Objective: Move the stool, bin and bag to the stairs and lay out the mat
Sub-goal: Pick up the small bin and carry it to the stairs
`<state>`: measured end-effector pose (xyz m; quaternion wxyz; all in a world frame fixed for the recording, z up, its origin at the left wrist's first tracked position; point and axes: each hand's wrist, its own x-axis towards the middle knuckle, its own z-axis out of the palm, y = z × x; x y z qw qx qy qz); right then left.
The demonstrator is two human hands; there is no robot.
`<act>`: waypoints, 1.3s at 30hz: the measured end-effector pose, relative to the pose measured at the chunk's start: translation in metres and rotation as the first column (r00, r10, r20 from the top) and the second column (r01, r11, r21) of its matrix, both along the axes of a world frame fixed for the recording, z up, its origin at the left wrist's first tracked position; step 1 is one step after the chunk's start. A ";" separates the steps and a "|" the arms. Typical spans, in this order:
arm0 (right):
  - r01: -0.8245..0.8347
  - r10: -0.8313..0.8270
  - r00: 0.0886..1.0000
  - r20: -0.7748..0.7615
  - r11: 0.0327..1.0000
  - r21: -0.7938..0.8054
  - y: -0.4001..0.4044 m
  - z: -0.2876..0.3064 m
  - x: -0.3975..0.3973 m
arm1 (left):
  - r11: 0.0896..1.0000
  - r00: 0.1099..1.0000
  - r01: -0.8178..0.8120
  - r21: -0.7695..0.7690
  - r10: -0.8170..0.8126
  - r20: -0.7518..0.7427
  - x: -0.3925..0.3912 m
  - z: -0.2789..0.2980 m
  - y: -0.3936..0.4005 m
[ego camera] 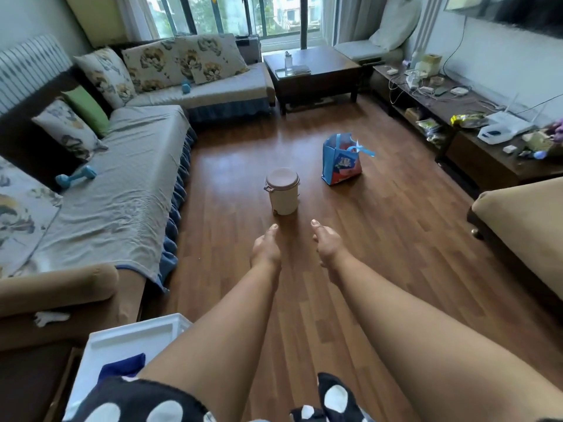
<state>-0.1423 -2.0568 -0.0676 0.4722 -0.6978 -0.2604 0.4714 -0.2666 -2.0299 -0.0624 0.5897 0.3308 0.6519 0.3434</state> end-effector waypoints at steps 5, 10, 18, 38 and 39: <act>0.022 -0.023 0.999 -0.026 0.999 -0.047 0.030 -0.007 0.031 | 1.000 1.000 0.007 -0.014 -0.007 -0.010 0.030 -0.003 0.039; 0.062 -0.063 0.998 -0.021 0.996 -0.057 0.083 -0.004 0.057 | 0.999 0.999 0.041 -0.002 -0.041 0.007 0.055 -0.002 0.098; 0.119 -0.115 0.988 0.099 0.992 -0.039 0.195 0.010 0.086 | 0.986 0.986 0.159 0.043 -0.160 0.037 0.082 0.007 0.230; 0.211 -0.226 0.972 -0.061 0.959 -0.190 0.412 -0.019 0.184 | 0.972 0.983 0.176 -0.153 -0.182 -0.030 0.148 -0.037 0.466; 0.202 -0.220 0.973 -0.075 0.959 -0.200 0.420 -0.020 0.188 | 0.968 0.979 0.190 -0.166 -0.200 -0.045 0.148 -0.037 0.472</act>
